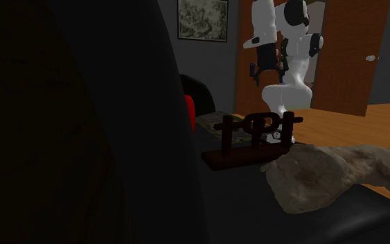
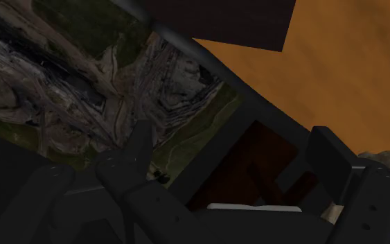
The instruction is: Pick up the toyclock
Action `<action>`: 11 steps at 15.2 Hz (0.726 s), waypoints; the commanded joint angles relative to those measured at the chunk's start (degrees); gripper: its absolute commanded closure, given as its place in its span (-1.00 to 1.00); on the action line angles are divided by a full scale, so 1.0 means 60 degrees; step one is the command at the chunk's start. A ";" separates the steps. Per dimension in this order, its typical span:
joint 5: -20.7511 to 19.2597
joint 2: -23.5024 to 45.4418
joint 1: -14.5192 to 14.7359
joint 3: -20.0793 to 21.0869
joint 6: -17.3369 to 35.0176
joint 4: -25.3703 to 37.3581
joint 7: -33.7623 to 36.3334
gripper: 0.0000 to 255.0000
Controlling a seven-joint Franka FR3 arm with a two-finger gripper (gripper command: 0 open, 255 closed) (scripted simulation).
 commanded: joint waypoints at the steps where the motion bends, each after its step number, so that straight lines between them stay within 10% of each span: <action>1: 0.0000 0.0000 0.0000 0.0000 0.0000 0.0000 0.0000 -1.00; 11: -0.1660 0.3091 0.0301 -0.1291 0.1307 0.1853 -0.3603 -1.00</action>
